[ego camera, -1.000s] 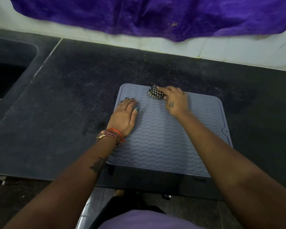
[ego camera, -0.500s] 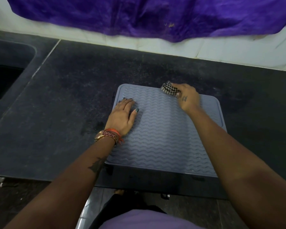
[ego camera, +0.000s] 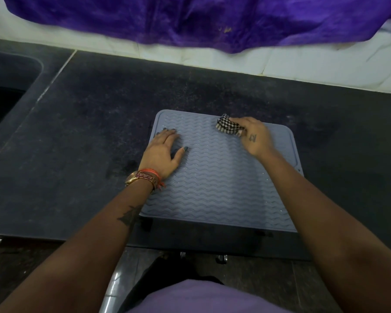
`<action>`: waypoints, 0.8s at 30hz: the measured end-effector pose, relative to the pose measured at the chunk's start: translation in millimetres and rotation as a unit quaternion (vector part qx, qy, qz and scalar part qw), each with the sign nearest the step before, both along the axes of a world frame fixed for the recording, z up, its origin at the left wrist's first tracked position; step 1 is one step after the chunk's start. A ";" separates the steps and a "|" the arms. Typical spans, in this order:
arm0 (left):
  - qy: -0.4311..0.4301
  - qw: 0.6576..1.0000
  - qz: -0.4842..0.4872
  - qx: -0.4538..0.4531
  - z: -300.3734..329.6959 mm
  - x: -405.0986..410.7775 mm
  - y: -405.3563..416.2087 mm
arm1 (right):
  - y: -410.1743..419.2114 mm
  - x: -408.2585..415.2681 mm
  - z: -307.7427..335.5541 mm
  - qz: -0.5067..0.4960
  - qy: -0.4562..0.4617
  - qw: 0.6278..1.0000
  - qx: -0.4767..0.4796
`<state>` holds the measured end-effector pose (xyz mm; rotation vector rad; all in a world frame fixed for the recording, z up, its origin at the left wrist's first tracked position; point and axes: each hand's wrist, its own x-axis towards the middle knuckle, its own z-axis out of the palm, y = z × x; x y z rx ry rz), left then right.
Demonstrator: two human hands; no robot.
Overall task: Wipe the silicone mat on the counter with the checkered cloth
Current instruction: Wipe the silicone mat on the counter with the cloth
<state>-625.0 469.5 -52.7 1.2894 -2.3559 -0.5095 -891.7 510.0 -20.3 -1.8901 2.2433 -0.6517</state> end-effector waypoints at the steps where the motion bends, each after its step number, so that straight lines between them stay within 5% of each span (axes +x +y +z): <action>1: 0.002 1.000 -0.001 -0.002 -0.4 -0.4 0.0 | 6.0 4.9 -0.5 0.001 0.004 1.000 -0.008; 5: -0.001 1.000 0.002 -0.002 -0.2 0.2 0.6 | 35.7 27.6 -17.3 -0.021 0.061 0.998 -0.006; 10: 0.007 1.000 -0.003 -0.006 -0.6 0.2 0.1 | 26.0 19.2 3.0 0.008 -0.031 0.999 -0.025; 24: -0.007 1.000 -0.015 -0.005 -3.0 0.8 -0.4 | 127.2 82.5 -16.9 -0.010 0.018 0.999 -0.045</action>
